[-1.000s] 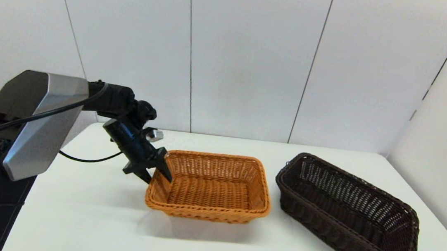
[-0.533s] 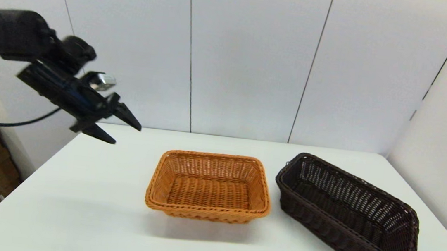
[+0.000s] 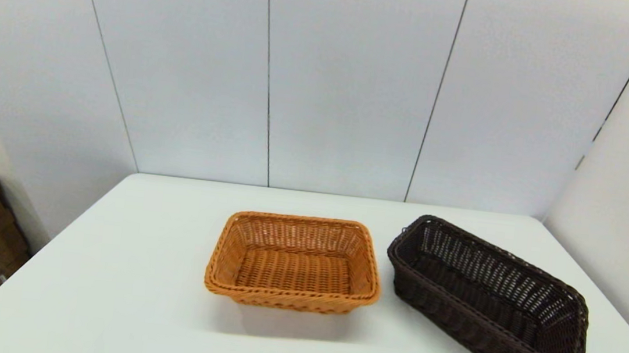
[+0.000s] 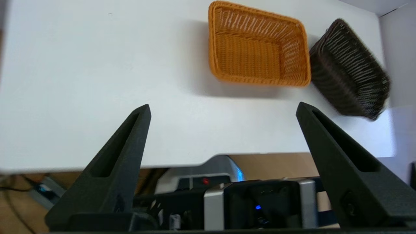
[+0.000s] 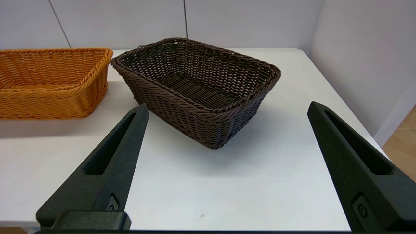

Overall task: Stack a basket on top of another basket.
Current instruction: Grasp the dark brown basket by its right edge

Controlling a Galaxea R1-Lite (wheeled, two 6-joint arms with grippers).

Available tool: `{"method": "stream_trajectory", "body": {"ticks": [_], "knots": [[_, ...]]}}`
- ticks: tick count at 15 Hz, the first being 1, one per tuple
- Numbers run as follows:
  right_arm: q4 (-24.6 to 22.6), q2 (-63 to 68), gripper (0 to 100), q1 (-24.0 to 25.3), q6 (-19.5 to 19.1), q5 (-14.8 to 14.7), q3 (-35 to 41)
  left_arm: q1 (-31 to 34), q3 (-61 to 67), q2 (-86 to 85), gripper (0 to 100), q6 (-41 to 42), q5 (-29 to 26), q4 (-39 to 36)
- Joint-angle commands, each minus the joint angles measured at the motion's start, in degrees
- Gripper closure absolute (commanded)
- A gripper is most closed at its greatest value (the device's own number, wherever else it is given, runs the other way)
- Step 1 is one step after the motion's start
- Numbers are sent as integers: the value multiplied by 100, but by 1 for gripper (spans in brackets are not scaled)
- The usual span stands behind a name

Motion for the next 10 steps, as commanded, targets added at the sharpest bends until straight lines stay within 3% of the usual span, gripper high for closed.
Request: {"method": "stream_trajectory", "body": {"ticks": [1, 5, 7, 8, 10], "knots": [[-1, 7, 0, 2, 0, -3, -7, -793, 1798, -3539, 0, 675, 362, 880], [-1, 7, 0, 2, 0, -3, 2, -1804, 2334, -5182, 0, 657, 1118, 1135], [-1, -1, 0, 2, 0, -3, 2, -1804, 2413, -5516, 0, 429, 1285, 1363], [-1, 7, 0, 2, 0, -3, 2, -1716, 2633, -5824, 0, 332, 1566, 1205], [-1, -1, 0, 2, 0, -3, -7, -1699, 3380, -6466, 0, 112, 2304, 54]]}}
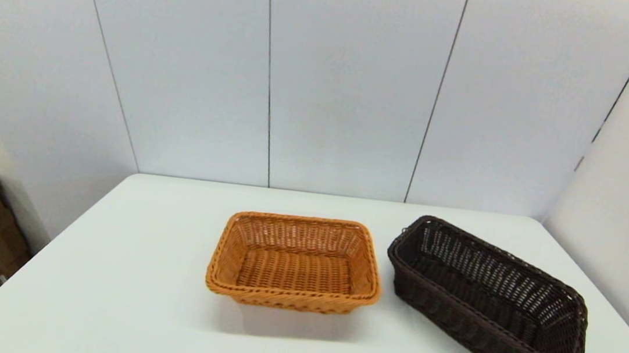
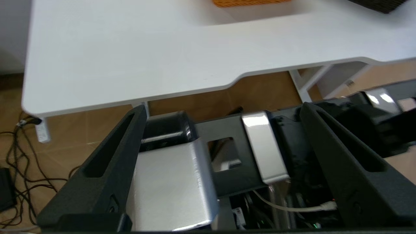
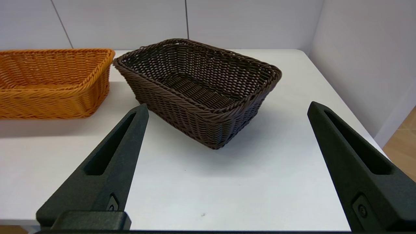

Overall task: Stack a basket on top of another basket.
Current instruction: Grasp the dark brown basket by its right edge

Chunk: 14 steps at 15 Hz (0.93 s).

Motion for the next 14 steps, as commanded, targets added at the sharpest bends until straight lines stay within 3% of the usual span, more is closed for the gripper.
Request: {"method": "stream_trajectory", "body": {"ticks": [1, 4, 7, 8, 9, 12, 14], "knots": [[1, 7, 0, 2, 0, 0, -7, -59, 1524, -1450, 0, -751, 1624, -1794], [1, -1, 0, 2, 0, 0, 2, -59, 3124, -1441, 0, -953, 2485, -4343], [1, -1, 0, 2, 0, 0, 2, -50, 5690, -1441, 0, -83, 2511, -7375], [1, -1, 0, 2, 0, 0, 2, -59, 6261, -1441, 0, 242, 2494, -7920], [1, 7, 0, 2, 0, 0, 2, -59, 6622, -1450, 0, 427, 2318, -8254], [1, -1, 0, 2, 0, 0, 2, -50, 6824, -1450, 0, 383, 1492, -8166], [1, 7, 0, 2, 18, 0, 2, -59, 6815, -1450, 0, 58, 1492, -7999]]}}
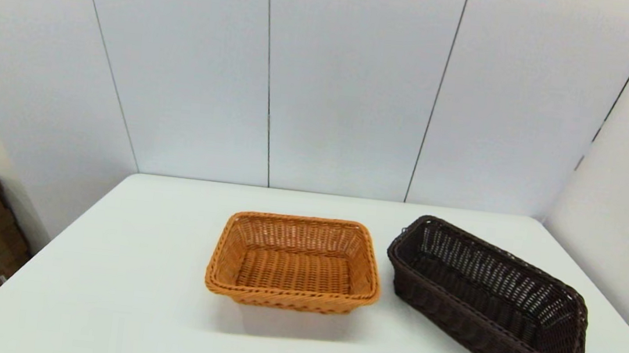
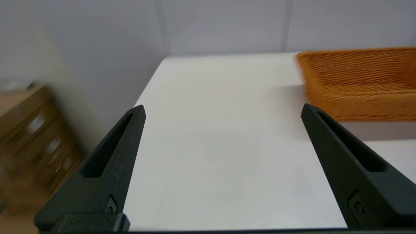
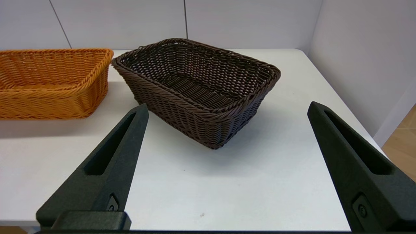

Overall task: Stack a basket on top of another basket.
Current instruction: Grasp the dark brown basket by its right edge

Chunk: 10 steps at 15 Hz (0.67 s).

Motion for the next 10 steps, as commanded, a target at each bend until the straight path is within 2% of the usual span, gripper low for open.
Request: {"method": "stream_trajectory", "body": {"ticks": [1, 2, 10], "knots": [[-1, -1, 0, 2, 0, -3, 2, 4, 236, -1, 0, -575, -34, -45], [-1, 7, 0, 2, 0, -3, -7, 4, 236, -1, 0, -900, 19, -63], [-1, -1, 0, 2, 0, -3, -7, 4, 245, 7, 0, -795, 1, -107]]}}
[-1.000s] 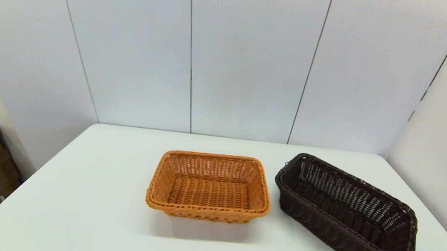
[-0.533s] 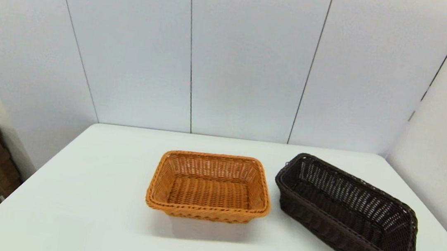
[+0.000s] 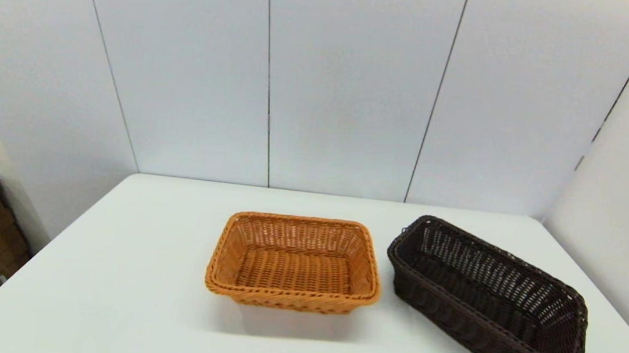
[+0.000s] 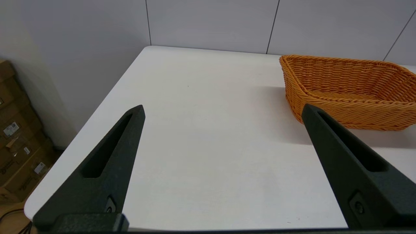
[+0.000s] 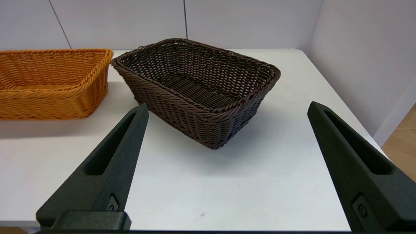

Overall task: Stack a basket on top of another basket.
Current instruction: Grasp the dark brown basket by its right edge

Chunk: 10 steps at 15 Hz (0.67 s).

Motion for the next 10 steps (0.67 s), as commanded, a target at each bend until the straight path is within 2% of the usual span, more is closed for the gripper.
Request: {"method": "stream_trajectory", "body": {"ticks": [1, 10], "knots": [[-10, -1, 0, 2, -55, 17, 1, 1, -2, 11, 0, -2, 5, 4], [7, 7, 0, 2, -55, 0, -8, 1, -2, 11, 0, -2, 5, 4]]}}
